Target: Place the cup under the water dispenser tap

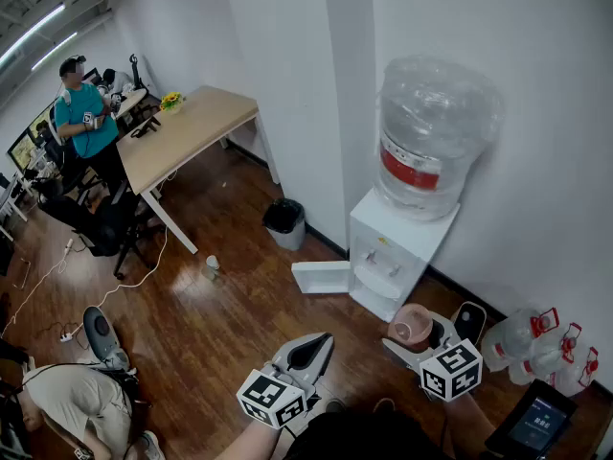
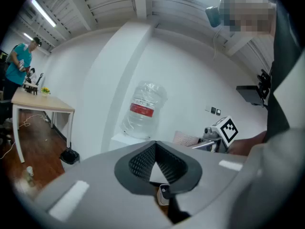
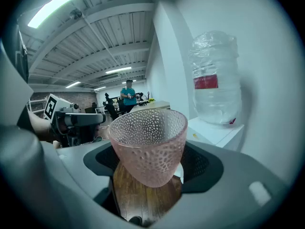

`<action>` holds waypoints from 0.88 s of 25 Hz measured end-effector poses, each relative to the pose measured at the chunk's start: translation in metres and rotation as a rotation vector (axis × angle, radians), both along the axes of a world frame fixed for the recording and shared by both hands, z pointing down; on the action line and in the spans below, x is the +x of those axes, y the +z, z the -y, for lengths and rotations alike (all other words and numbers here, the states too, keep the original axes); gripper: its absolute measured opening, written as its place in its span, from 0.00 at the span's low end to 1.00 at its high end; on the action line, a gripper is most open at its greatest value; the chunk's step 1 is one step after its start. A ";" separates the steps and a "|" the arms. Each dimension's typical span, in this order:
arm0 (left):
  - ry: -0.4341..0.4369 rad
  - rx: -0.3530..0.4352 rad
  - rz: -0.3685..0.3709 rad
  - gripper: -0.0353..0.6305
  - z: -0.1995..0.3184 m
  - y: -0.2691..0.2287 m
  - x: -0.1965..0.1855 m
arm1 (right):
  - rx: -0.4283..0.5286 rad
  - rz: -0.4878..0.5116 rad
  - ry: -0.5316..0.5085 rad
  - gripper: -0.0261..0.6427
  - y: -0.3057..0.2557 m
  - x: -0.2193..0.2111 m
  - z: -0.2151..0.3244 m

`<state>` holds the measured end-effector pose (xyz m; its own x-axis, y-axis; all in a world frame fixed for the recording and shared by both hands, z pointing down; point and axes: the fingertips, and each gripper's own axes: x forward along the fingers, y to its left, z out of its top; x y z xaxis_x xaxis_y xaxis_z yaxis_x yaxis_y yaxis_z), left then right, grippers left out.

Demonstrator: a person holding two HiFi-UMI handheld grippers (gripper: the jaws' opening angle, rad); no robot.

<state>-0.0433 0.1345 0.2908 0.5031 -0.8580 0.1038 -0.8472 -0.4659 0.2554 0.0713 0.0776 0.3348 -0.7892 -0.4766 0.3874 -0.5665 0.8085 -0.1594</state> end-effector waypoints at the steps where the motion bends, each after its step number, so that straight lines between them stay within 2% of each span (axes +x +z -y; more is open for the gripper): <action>1: 0.004 -0.004 0.011 0.05 0.000 0.001 -0.002 | 0.000 -0.002 0.006 0.61 0.003 -0.002 0.002; 6: 0.036 -0.013 0.048 0.05 0.007 0.008 -0.020 | -0.007 -0.015 0.029 0.61 0.023 -0.021 0.014; 14: 0.096 -0.018 0.059 0.05 0.025 0.024 -0.041 | -0.025 -0.021 0.052 0.61 0.070 -0.048 0.035; 18: 0.091 -0.056 0.079 0.05 0.041 0.041 -0.046 | -0.045 -0.035 0.039 0.61 0.106 -0.063 0.051; 22: 0.069 -0.084 0.095 0.05 0.076 0.068 -0.055 | -0.056 -0.029 0.069 0.61 0.144 -0.074 0.087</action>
